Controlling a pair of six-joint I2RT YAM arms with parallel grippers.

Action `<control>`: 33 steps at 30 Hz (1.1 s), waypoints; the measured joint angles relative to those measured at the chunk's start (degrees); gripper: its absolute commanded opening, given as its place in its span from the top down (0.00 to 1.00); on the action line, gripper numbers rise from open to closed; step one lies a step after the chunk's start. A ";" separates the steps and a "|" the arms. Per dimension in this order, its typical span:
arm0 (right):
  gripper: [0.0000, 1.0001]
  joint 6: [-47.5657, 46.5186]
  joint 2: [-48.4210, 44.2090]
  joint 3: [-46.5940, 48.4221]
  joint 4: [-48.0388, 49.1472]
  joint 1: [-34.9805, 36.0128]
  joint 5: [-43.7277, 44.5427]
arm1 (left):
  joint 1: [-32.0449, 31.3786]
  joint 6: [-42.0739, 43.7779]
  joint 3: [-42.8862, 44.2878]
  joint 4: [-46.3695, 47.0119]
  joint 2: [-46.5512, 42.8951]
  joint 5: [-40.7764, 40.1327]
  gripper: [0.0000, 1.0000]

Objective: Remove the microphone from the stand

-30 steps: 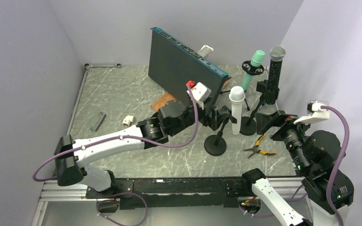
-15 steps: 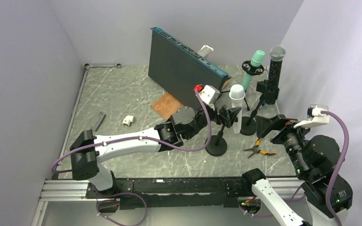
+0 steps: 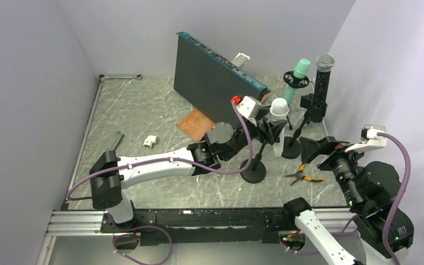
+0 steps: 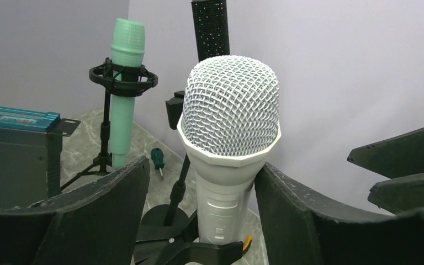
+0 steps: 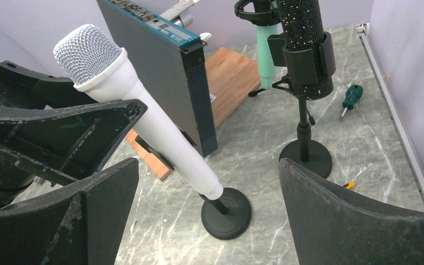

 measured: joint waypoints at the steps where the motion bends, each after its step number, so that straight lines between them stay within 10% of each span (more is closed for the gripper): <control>1: 0.00 0.00 -0.07 -0.04 0.02 0.00 -0.07 | 0.00 -0.04 0.26 -0.02 0.33 0.07 0.27; 19: 0.00 -0.02 -0.26 -3.37 0.22 0.00 -1.38 | 2.67 -1.01 1.81 -4.15 0.02 9.62 0.96; 33: 0.00 -0.26 1.73 -11.15 6.21 0.00 -11.10 | 6.95 3.17 -7.23 -22.82 -19.47 20.85 1.00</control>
